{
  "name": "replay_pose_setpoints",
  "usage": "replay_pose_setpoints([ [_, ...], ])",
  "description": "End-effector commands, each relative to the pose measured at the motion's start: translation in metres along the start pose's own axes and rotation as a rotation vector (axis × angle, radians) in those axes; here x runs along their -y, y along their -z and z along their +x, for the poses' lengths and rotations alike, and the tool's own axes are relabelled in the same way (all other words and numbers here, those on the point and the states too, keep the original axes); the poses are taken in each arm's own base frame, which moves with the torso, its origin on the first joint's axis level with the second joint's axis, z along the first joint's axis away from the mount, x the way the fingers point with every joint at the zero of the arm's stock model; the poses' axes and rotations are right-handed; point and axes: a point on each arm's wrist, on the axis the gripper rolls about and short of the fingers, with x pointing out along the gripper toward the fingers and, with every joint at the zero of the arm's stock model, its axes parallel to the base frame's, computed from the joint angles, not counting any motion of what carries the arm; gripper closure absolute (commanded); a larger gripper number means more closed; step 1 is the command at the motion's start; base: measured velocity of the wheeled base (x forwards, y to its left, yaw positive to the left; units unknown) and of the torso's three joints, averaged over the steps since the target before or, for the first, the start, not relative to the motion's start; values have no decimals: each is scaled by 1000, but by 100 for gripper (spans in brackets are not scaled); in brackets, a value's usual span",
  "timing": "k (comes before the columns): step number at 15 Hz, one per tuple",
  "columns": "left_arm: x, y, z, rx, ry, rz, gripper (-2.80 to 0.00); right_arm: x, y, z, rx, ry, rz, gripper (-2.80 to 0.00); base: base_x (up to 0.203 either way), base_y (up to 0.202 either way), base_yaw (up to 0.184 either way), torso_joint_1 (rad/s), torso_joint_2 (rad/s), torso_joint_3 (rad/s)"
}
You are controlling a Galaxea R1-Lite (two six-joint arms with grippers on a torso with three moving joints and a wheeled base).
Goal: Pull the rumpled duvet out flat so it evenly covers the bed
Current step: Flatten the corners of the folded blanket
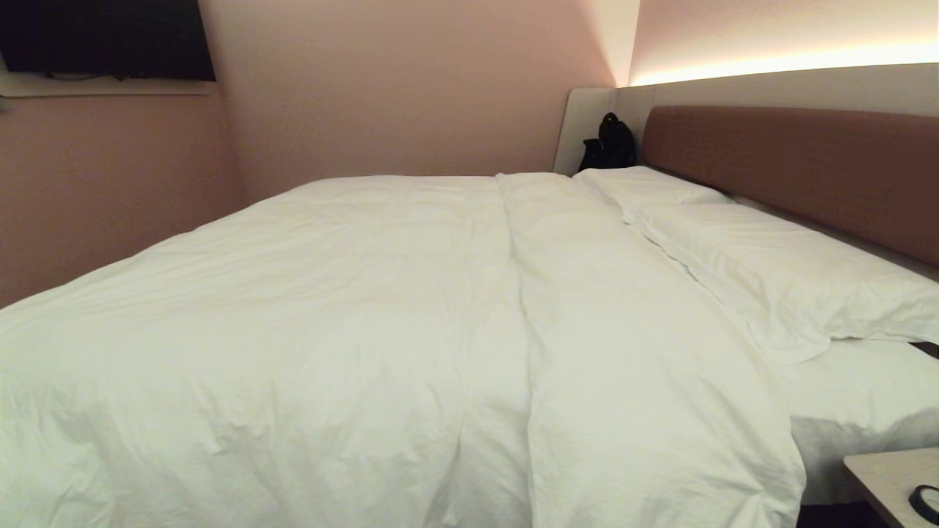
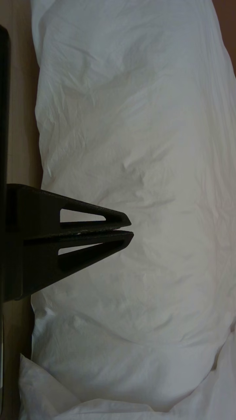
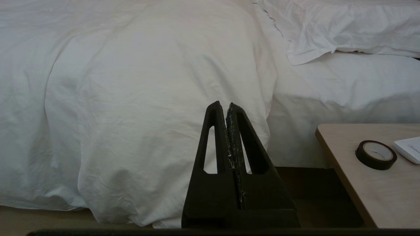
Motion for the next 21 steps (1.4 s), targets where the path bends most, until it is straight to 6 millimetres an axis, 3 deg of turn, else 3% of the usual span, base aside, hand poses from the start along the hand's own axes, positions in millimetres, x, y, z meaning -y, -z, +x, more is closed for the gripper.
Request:
replay_pose_setpoints([
  [1,0,0,0,-1,1,0,0,0,0,0,0,0,0,0,0,0,0,0,0,0],
  [15,0,0,0,0,1,0,0,0,0,0,0,0,0,0,0,0,0,0,0,0],
  [21,0,0,0,1,1,0,0,0,0,0,0,0,0,0,0,0,0,-57,230,163],
])
